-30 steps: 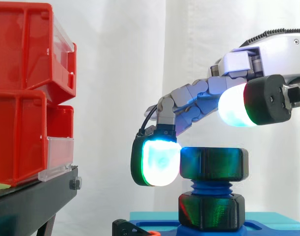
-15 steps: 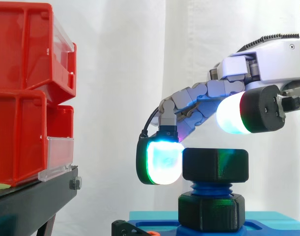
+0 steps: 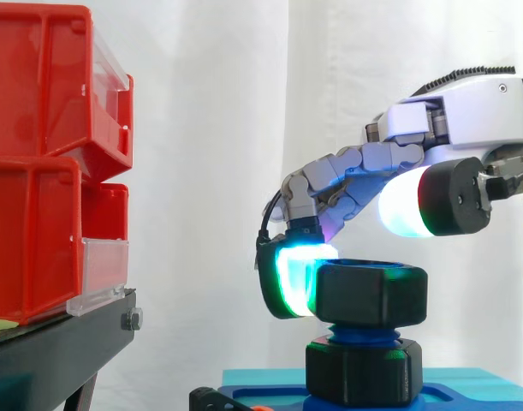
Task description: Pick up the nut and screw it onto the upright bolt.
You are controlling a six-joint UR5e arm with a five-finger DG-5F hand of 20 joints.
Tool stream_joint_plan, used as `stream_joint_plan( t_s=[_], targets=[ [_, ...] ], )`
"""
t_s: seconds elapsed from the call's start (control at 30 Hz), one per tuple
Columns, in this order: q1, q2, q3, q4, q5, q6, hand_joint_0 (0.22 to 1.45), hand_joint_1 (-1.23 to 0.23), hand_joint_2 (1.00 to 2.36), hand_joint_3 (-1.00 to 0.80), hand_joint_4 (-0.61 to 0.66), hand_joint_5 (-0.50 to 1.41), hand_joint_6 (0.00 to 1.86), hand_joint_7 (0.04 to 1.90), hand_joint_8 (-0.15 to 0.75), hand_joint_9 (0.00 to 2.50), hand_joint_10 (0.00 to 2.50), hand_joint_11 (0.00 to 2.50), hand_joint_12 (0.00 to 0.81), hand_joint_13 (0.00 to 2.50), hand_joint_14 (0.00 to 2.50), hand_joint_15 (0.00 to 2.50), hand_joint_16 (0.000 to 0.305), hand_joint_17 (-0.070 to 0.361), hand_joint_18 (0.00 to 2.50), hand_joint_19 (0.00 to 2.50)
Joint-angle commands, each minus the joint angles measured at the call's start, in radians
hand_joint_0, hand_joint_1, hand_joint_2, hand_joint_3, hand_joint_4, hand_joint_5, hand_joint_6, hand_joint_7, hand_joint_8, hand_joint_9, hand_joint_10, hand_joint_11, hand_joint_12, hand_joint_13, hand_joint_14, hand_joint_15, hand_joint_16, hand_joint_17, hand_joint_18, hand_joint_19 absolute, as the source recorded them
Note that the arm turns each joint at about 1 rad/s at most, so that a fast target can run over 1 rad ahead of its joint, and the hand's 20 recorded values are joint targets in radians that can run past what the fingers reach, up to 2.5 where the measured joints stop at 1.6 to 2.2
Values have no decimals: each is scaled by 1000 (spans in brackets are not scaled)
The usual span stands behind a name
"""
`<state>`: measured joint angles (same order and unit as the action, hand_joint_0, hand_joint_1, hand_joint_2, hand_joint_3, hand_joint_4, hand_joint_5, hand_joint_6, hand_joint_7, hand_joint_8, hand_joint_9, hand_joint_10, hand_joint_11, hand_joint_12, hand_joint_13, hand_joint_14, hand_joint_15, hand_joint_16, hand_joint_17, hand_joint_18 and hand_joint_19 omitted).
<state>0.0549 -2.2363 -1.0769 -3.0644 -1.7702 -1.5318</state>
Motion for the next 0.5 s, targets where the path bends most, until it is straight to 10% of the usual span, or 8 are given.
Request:
stream_joint_plan(
  t_s=[0.0,0.47],
  targets=[
    [-9,0,0,1,-8,-10,533,-205,1000,-500,189,-36,500,1466,272,702,0,0,237,565,0,0,17,37,133,0],
    [-56,0,0,-2,-55,-34,542,-208,1000,-500,226,-27,611,1255,275,828,0,0,216,648,0,0,14,31,231,0]
  ],
)
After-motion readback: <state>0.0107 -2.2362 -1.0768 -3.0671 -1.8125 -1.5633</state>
